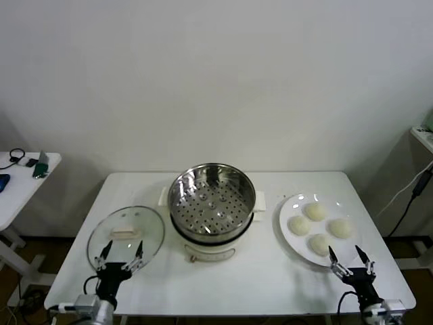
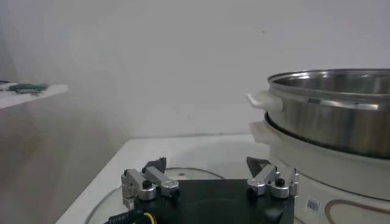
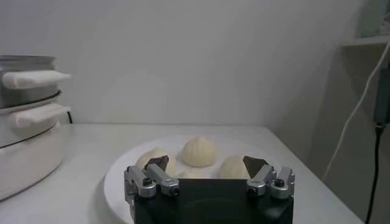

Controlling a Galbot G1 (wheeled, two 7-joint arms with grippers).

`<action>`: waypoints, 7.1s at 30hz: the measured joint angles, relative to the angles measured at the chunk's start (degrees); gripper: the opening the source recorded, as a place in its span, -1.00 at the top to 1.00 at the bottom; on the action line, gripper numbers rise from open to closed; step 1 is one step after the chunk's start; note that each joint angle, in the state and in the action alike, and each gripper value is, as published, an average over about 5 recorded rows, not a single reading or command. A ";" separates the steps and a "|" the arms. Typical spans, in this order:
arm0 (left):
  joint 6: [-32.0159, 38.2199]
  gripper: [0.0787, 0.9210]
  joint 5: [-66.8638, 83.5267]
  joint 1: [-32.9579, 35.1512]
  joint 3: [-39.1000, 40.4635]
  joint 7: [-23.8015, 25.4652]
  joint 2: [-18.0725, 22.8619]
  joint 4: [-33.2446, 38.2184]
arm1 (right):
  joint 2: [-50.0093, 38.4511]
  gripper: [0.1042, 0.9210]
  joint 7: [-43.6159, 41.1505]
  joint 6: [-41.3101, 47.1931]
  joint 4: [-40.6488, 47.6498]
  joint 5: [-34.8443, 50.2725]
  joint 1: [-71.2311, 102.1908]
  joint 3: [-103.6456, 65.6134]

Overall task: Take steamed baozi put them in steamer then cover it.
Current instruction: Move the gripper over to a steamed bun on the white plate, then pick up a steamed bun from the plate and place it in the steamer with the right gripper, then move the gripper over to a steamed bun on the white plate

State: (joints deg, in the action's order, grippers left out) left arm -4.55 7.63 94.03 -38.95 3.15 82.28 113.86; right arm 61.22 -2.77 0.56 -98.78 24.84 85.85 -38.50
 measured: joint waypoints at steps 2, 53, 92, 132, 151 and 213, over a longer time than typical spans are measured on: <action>0.00 -0.77 -0.02 -0.03 0.07 0.00 -0.11 -0.02 | -1.08 -0.76 0.03 1.34 0.57 -0.33 -1.99 0.61; 2.34 -0.77 0.00 1.66 0.64 0.57 -1.22 -1.15 | -13.78 -0.76 -59.72 -0.53 54.22 -22.41 -96.23 96.73; 3.54 -0.77 1.07 1.39 0.24 0.38 -2.28 -0.96 | -8.94 -0.20 -61.52 -8.07 42.84 -10.87 -119.36 108.73; 5.04 -0.77 2.63 1.22 -1.27 0.13 -3.28 -1.89 | 19.19 -0.22 -48.47 -32.37 49.50 -37.61 -112.46 112.31; 4.90 -0.77 2.42 1.75 -1.05 0.18 -2.92 -0.58 | 11.55 -0.76 -54.44 -24.11 44.76 -10.30 -125.65 121.00; 6.04 -0.77 2.25 0.84 -0.60 0.10 -1.52 -2.66 | -10.69 -0.34 -43.54 13.54 37.83 4.85 -109.48 130.85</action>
State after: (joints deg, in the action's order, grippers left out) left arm 1.49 9.88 94.87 -39.55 3.25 80.76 111.20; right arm 50.53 -46.31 14.10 -60.95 29.69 -23.63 92.35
